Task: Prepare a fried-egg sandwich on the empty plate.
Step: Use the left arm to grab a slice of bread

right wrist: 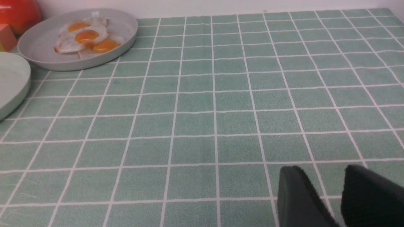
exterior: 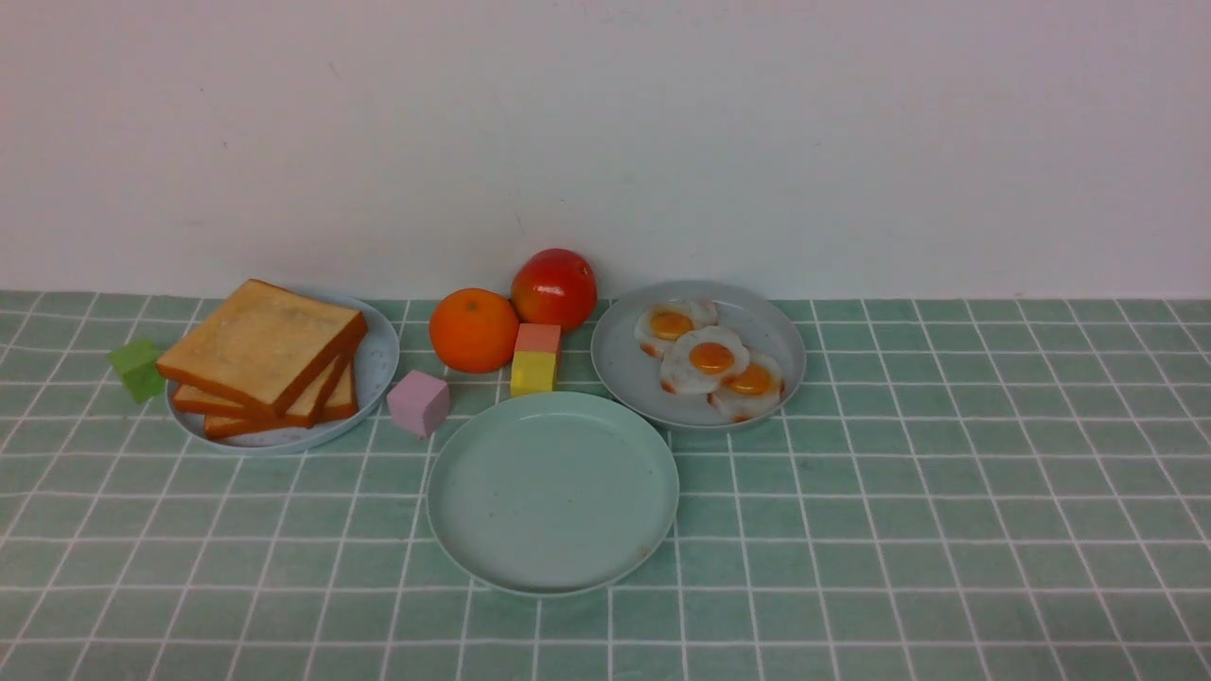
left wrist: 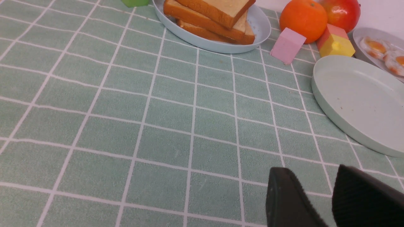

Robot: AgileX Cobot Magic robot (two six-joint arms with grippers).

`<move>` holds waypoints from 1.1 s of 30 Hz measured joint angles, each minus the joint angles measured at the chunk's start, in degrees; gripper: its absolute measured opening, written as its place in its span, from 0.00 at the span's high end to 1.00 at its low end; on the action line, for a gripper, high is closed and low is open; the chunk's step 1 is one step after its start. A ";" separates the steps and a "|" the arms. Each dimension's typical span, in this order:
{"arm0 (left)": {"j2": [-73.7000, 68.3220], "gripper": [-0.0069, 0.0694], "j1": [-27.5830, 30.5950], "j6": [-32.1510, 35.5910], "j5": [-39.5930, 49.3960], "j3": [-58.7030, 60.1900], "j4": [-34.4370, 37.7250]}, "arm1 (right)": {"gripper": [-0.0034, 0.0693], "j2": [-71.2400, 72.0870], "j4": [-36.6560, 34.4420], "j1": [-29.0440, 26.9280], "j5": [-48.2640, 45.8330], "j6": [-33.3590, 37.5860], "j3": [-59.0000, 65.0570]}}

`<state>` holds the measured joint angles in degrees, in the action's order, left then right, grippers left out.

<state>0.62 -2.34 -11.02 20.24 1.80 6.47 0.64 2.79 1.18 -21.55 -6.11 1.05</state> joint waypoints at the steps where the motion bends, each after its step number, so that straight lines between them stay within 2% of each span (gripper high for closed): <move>1: 0.00 0.60 0.00 -0.66 -1.35 0.00 1.10 | 0.62 0.00 0.00 0.00 0.00 0.00 0.00; 8: 0.00 0.60 0.00 -12.15 -16.31 0.00 21.54 | 0.62 0.00 0.00 0.00 0.00 0.00 0.00; 14: 0.00 0.62 0.00 -13.23 -21.88 -0.09 26.47 | 0.62 0.00 0.00 0.00 0.00 0.00 0.00; 16: 0.00 0.67 0.00 -13.16 -19.37 -1.55 26.49 | 0.62 0.00 0.00 0.00 0.00 0.00 0.00; 19: -1.49 0.81 0.00 -10.05 -11.76 -7.09 24.60 | 0.62 0.00 0.00 0.00 0.00 0.00 0.00; 20: -2.11 0.82 0.00 -9.75 -10.59 -8.03 24.31 | 0.62 0.00 0.00 0.00 0.00 0.00 0.00; 22: -7.81 0.93 0.00 -4.71 -2.17 -14.68 22.53 | 0.62 0.00 -1.92 0.00 1.79 -1.28 0.14; 25: -18.64 0.93 0.00 2.84 10.35 -22.75 21.77 | 0.62 0.00 -9.76 0.00 5.82 -6.39 0.40; 26: -19.44 0.93 0.00 4.15 11.21 -23.34 21.77 | 0.62 0.00 -10.33 0.00 6.20 -6.39 0.40; 29: -33.47 0.93 0.00 16.47 24.24 -33.22 19.65 | 0.62 0.00 -18.11 0.00 14.10 -10.22 0.40; 33: -47.83 0.93 0.00 22.87 28.25 -40.56 19.42 | 0.63 0.00 -23.24 0.00 19.24 -11.10 0.05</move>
<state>-47.22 -2.34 11.85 48.49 -38.76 25.89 0.64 -20.45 1.18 -2.31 -17.21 1.10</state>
